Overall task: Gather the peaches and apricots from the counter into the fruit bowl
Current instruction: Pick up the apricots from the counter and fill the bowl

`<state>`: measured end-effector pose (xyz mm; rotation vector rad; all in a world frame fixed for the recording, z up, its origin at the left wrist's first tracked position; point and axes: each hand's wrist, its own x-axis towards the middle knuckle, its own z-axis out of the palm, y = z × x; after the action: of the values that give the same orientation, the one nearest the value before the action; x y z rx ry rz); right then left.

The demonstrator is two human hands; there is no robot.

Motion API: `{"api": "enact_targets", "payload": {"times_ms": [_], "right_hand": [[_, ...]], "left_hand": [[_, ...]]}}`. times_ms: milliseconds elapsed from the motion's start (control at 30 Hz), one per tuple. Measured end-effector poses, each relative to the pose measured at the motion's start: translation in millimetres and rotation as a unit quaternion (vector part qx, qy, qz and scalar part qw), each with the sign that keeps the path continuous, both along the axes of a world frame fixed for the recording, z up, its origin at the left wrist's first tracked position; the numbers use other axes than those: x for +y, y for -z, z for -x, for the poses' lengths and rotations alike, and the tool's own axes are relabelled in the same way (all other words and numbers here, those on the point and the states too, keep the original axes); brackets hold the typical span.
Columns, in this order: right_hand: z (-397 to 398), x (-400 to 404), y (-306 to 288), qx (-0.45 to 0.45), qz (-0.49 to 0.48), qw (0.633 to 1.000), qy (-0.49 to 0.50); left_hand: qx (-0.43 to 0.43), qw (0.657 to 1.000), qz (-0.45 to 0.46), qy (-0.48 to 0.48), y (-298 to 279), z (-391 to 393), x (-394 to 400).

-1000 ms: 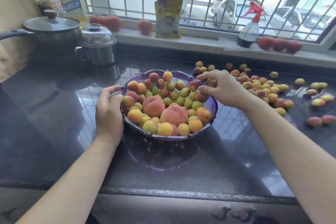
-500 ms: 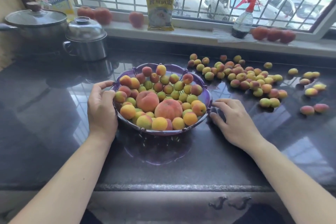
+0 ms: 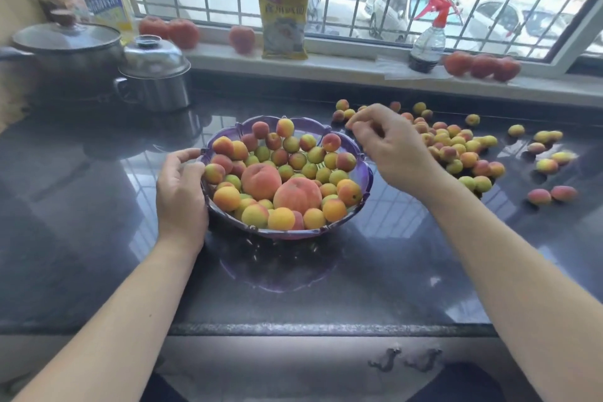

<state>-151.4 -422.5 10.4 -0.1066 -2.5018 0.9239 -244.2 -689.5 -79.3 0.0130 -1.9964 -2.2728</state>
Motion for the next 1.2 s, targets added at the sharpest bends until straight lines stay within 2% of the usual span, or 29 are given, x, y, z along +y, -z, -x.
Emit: {"api": "enact_targets", "payload": {"times_ms": [67,133,200,233,300,367,433,500,633,833,933,1000,1033,1100,1200], "right_hand": [[5.7,-11.3,12.8,-0.035,-0.029,0.998,-0.035],[1.9,-11.1,27.3,-0.011,0.002,1.000,-0.020],[-1.9,0.9,32.5,0.090,0.110,0.989,0.047],[-1.1,13.1,34.1,0.137,0.167,0.972,0.097],[5.3,44.2,41.2,0.146,0.216,0.947,0.189],[14.3,74.0,55.8,0.028,0.122,0.965,0.229],[27.0,87.9,71.6,-0.098,0.003,0.973,0.207],[43.5,87.8,80.3,-0.157,-0.094,0.967,0.178],[78.4,79.1,86.5,-0.152,-0.239,0.939,0.198],[98.0,84.1,86.8,-0.132,-0.190,0.940,0.252],[97.7,80.3,68.7,-0.070,-0.021,0.977,0.202],[92.3,67.5,39.6,-0.029,0.080,0.989,0.119],[89.9,57.1,24.0,-0.029,0.086,0.994,0.065],[90.1,31.6,1.7,-0.074,0.025,0.996,-0.037],[103.3,2.7,0.0,-0.106,-0.089,0.986,-0.089]], "left_hand": [[-0.002,1.000,-0.002,0.000,0.6,-0.2,-1.4],[-0.001,1.000,0.000,0.004,0.9,-0.2,-2.1],[0.001,1.000,0.003,0.008,2.4,2.1,-2.1],[0.000,1.000,0.008,0.009,3.7,3.0,-1.7],[-0.001,1.000,0.014,0.006,5.8,4.9,-1.7],[0.005,1.000,0.015,0.005,7.0,6.4,-0.8],[0.010,1.000,0.018,0.000,7.1,7.2,-0.5],[0.014,1.000,0.019,0.000,6.5,7.3,-0.4],[0.017,1.000,0.024,0.003,6.7,7.8,-1.0],[0.021,1.000,0.019,0.000,7.4,10.4,-0.5],[0.023,1.000,0.014,0.001,7.2,10.3,-0.4],[0.022,1.000,0.009,0.001,8.0,10.5,-0.4],[0.022,1.000,0.009,0.001,8.4,10.9,-0.5],[0.019,1.000,0.014,0.003,8.5,10.3,-0.8],[0.016,1.000,0.017,0.005,6.6,7.5,-0.6]]}}
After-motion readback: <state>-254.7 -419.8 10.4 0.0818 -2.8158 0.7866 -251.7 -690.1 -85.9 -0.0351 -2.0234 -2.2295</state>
